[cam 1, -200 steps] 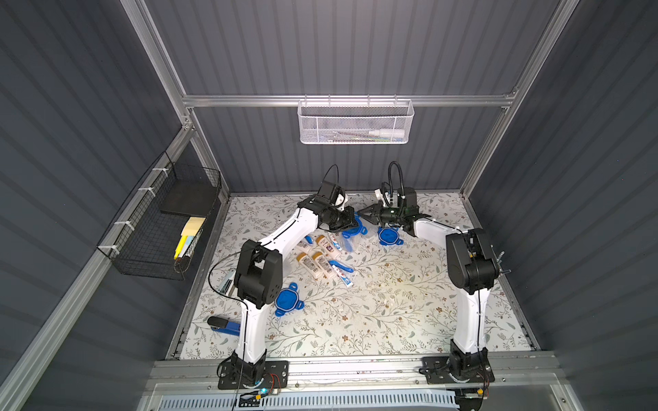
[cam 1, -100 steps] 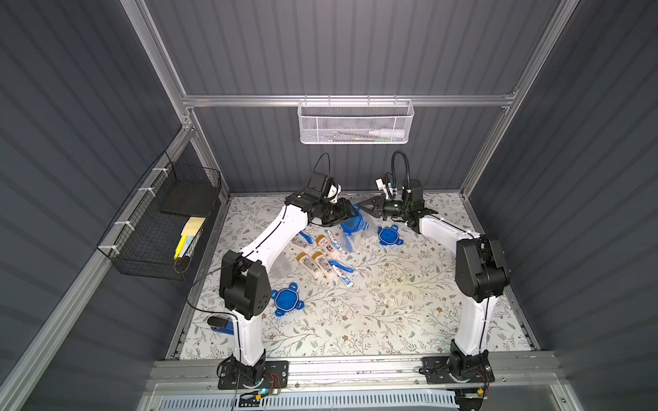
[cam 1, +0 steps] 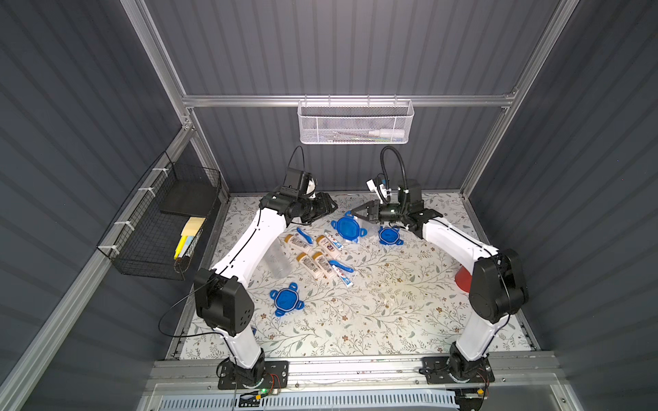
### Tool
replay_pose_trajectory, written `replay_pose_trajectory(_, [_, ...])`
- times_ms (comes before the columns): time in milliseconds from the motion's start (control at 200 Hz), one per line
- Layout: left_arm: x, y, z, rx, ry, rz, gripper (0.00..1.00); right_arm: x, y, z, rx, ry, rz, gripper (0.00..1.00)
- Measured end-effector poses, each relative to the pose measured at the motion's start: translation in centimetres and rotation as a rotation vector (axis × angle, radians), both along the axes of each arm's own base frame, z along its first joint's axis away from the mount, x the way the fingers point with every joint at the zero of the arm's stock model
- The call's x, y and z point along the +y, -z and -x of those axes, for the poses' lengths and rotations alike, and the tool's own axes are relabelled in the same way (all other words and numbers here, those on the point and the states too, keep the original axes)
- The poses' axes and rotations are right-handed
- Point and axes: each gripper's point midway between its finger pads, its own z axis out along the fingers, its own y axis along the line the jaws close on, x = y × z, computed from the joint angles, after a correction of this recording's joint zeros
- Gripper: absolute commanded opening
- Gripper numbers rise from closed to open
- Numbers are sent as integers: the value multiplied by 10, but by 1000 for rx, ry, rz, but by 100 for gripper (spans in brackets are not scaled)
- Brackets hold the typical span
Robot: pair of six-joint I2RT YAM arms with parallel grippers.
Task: Take out toiletry kits
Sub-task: Place the lid at the center of the board, then pick up the container from the center of the board.
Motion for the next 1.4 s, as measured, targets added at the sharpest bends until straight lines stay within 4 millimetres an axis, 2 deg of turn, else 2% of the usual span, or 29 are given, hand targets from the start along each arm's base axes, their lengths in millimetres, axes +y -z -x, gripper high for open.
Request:
replay_pose_trajectory(145, [-4,14,-8,27,1,-12,62,-7,33,24,82,0,47,0])
replay_pose_trajectory(210, [-7,27,-17,48,3,-23,62,-21,48,33,132,35,84,0])
replay_pose_trajectory(300, [-12,49,-27,86,4,-39,63,-49,52,37,147,124,136,0])
replay_pose_trajectory(420, [-19,77,-35,141,17,-49,63,-99,35,21,27,343,281,0])
replay_pose_trajectory(510, [-22,88,-36,166,27,-47,63,-132,21,2,-95,503,431,0])
replay_pose_trajectory(570, [-23,91,-36,174,31,-45,64,-152,18,-13,-151,588,546,0])
replay_pose_trajectory(635, [-24,91,-36,176,34,-44,66,-174,24,-33,-170,670,696,0])
replay_pose_trajectory(735, [-24,89,-37,168,38,-45,70,-201,50,-61,-135,747,928,0])
replay_pose_trajectory(815, [-24,89,-36,164,44,-50,74,-221,83,-76,-72,772,1133,0])
replay_pose_trajectory(941, [-22,91,-37,163,37,-63,77,-231,134,-80,-28,729,1410,0])
replay_pose_trajectory(1006, [-21,91,-38,160,33,-69,79,-228,156,-73,-12,672,1504,9])
replay_pose_trajectory(1036, [-20,91,-38,158,32,-71,81,-226,164,-70,-8,649,1532,18])
replay_pose_trajectory(1101, [-20,91,-38,156,34,-73,82,-221,174,-65,-7,616,1562,47])
replay_pose_trajectory(1151, [-20,91,-38,155,33,-75,84,-219,177,-62,0,610,1564,62])
replay_pose_trajectory(1206, [-20,91,-38,155,33,-76,87,-219,177,-61,4,607,1557,68])
replay_pose_trajectory(1266, [-19,92,-39,151,31,-81,88,-218,174,-57,19,617,1521,69])
replay_pose_trajectory(1381, [-16,89,-43,133,17,-92,89,-205,155,-42,32,626,1357,75])
replay_pose_trajectory(1391, [-15,89,-44,132,15,-93,89,-202,152,-41,30,626,1330,79])
replay_pose_trajectory(1396, [-15,88,-44,131,14,-93,89,-201,151,-40,27,625,1323,88])
